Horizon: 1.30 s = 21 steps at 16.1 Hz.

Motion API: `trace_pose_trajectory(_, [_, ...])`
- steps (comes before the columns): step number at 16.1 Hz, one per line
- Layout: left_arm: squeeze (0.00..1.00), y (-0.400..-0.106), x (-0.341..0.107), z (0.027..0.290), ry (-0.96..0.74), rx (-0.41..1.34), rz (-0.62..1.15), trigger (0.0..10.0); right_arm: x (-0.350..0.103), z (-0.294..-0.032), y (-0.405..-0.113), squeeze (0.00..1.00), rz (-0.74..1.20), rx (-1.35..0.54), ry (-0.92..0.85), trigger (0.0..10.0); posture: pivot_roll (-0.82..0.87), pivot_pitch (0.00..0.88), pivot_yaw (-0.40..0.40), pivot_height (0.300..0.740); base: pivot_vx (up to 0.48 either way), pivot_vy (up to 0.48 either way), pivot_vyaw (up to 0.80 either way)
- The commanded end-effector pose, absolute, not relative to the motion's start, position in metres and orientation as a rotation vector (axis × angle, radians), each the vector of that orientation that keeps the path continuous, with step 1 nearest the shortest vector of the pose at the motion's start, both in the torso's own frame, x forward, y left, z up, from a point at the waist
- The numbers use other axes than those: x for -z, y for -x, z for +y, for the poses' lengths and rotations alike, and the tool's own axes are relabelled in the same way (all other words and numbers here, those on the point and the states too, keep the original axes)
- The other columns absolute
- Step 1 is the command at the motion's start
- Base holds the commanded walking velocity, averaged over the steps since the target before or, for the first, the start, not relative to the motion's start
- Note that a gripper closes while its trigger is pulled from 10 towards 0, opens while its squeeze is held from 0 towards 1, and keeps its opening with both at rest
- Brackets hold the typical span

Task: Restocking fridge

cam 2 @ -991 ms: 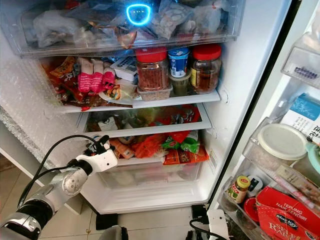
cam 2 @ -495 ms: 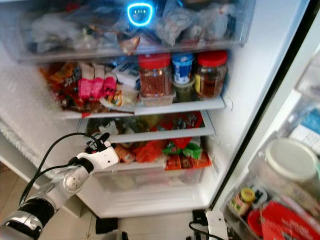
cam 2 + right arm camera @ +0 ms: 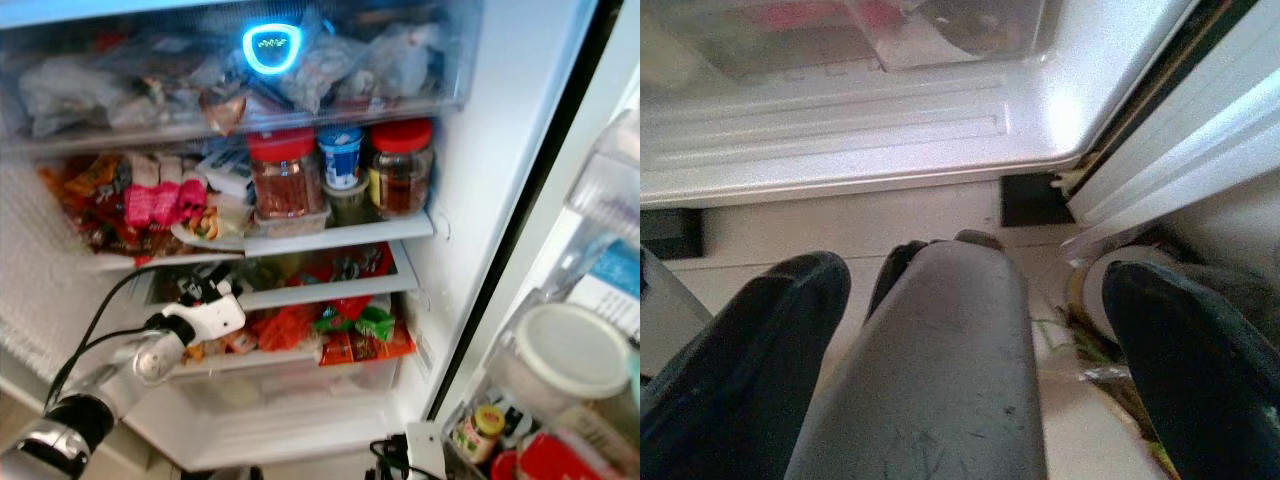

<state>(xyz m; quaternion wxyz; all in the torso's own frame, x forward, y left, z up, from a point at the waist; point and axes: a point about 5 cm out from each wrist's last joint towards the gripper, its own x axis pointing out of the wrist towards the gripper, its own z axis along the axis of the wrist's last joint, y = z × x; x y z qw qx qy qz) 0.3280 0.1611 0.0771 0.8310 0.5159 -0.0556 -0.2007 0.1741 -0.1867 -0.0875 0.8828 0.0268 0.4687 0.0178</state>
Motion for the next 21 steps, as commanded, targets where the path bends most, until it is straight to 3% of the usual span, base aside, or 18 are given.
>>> trace_pose_trajectory(1, [0.00, -0.319, -0.061, 0.175, -1.142, 0.465, -0.033, 10.0, 0.087, -0.195, -0.173, 0.00, 0.985, -0.018, -0.034, 10.0, -0.06, 0.000, 0.028, 0.637, 0.000, 0.000, 0.00])
trace_pose_trajectory(10, [0.00, -0.328, -0.052, 0.190, -1.460, 0.431, 0.009, 10.0, 0.090, -0.201, -0.164, 0.00, 0.993, -0.013, -0.036, 10.0, -0.10, 0.051, 0.001, 0.637, 0.000, 0.000, 0.00])
trace_pose_trajectory(13, [0.00, -0.336, -0.061, 0.195, -1.439, 0.338, 0.014, 10.0, 0.091, -0.204, -0.160, 0.00, 0.997, -0.015, -0.030, 10.0, -0.10, 0.066, -0.012, 0.637, 0.000, 0.000, 0.00])
trace_pose_trajectory(15, [0.00, -0.345, -0.077, 0.192, -1.420, 0.252, -0.090, 10.0, 0.091, -0.207, -0.156, 0.00, 0.992, -0.011, -0.020, 10.0, -0.11, 0.085, -0.025, 0.637, 0.000, 0.000, 0.00])
trace_pose_trajectory(20, [0.00, -0.349, -0.082, 0.184, -1.396, 0.232, -0.128, 10.0, 0.092, -0.209, -0.153, 0.00, 0.996, -0.014, -0.020, 10.0, -0.13, 0.115, -0.033, 0.637, 0.000, 0.000, 0.00])
trace_pose_trajectory(21, [0.61, -0.349, -0.082, 0.187, -1.390, 0.217, -0.114, 10.0, 0.092, -0.210, -0.152, 0.00, 0.996, -0.015, -0.019, 10.0, -0.14, 0.120, -0.037, 0.637, 0.000, 0.000, 0.00])
